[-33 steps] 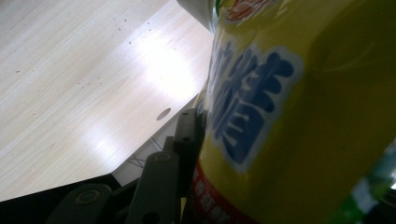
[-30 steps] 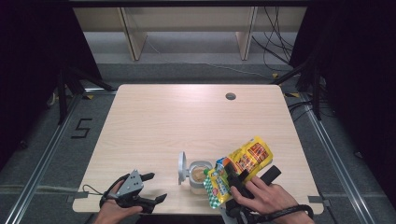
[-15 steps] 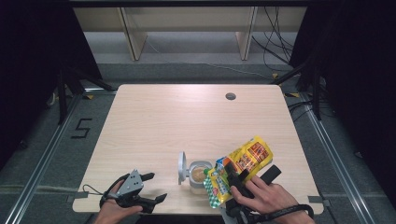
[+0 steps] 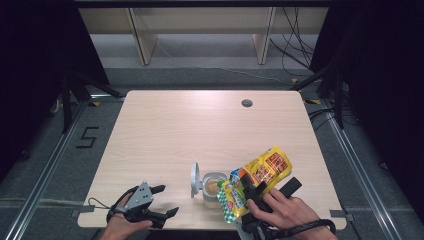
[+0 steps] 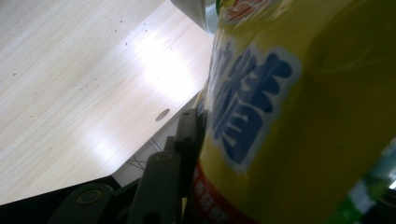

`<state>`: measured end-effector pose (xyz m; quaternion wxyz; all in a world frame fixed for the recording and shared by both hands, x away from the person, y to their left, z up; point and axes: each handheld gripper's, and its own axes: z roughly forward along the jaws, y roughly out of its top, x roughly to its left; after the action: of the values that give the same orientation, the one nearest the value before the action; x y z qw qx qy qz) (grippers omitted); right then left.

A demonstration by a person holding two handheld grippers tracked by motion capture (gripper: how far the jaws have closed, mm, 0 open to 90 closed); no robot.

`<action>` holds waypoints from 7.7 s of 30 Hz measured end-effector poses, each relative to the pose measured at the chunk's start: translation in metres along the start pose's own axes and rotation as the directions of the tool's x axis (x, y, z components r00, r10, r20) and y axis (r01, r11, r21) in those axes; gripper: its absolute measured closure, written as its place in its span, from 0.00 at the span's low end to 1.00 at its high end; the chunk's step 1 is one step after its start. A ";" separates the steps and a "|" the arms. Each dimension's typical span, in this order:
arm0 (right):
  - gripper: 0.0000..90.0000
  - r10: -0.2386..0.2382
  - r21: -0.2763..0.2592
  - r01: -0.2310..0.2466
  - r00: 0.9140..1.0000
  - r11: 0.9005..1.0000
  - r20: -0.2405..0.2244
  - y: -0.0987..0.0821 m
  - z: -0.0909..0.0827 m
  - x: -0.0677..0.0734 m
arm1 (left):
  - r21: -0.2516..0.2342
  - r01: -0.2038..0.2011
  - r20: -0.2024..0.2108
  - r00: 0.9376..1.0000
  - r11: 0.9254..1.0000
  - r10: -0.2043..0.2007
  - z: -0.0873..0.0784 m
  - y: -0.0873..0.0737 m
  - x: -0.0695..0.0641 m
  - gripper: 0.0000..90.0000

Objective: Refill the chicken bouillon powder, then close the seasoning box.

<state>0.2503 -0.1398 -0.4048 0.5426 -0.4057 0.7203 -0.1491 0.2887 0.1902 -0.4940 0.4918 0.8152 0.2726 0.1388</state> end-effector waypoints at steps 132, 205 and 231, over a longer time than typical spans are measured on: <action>0.81 0.949 -0.222 -0.935 -0.229 -0.276 -0.215 -0.056 0.060 0.120 | -0.014 -0.001 -0.005 1.000 1.000 0.001 -0.004 0.001 0.001 0.17; 0.25 0.797 0.145 -0.832 -0.555 -0.536 -0.240 -0.020 -0.021 0.144 | -0.001 -0.007 0.000 1.000 1.000 0.007 -0.001 0.002 0.001 0.17; 0.27 0.818 0.159 -0.855 -0.519 -0.494 -0.246 -0.017 -0.018 0.142 | -0.015 -0.055 -0.024 0.998 0.998 0.054 -0.005 0.030 -0.001 0.99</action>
<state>0.2297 -0.2610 -0.4808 0.2693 0.4059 0.7807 0.3915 0.2951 0.1823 -0.4650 0.4910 0.8167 0.2550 0.1637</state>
